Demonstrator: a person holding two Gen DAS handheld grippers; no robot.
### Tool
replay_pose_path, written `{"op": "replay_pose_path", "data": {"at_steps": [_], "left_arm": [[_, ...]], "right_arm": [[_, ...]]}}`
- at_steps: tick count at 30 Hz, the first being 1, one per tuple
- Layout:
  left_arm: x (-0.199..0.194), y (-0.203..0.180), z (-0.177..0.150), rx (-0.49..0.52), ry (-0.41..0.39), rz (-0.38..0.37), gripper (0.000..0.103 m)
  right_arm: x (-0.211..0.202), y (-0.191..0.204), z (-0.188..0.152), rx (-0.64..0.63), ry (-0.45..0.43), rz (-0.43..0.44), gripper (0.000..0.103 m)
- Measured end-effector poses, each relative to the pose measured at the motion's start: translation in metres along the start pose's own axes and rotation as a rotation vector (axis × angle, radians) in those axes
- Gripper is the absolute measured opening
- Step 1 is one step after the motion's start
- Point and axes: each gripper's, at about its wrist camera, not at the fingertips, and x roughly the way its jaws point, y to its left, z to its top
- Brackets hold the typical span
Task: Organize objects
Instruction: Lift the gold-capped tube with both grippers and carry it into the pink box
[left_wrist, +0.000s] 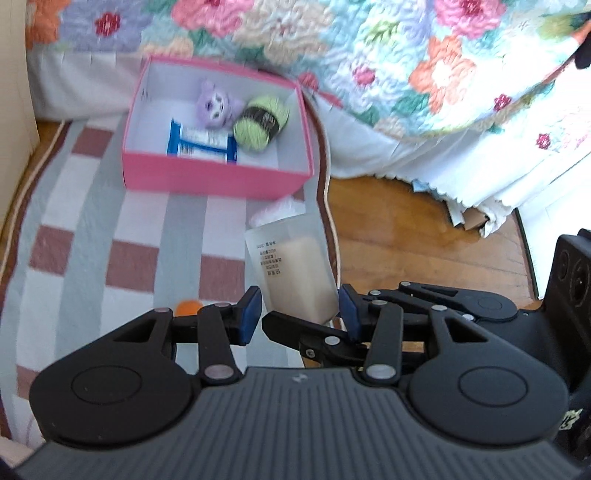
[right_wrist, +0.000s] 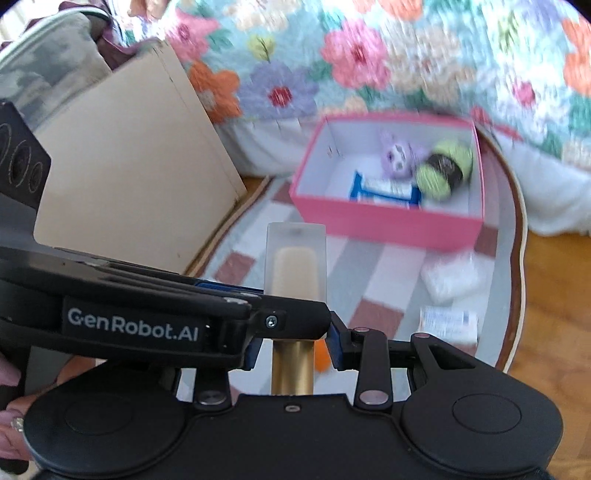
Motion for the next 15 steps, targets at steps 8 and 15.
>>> {"op": "replay_pose_path", "data": {"at_steps": [8, 15], "left_arm": [[-0.024, -0.001, 0.039, 0.03, -0.1, -0.002, 0.045], [-0.023, 0.009, 0.096, 0.03, -0.186, 0.03, 0.044]], "right_arm": [[-0.01, 0.017, 0.044, -0.06, -0.063, -0.011, 0.04], [0.006, 0.019, 0.101, -0.1, -0.119, 0.008, 0.04]]}}
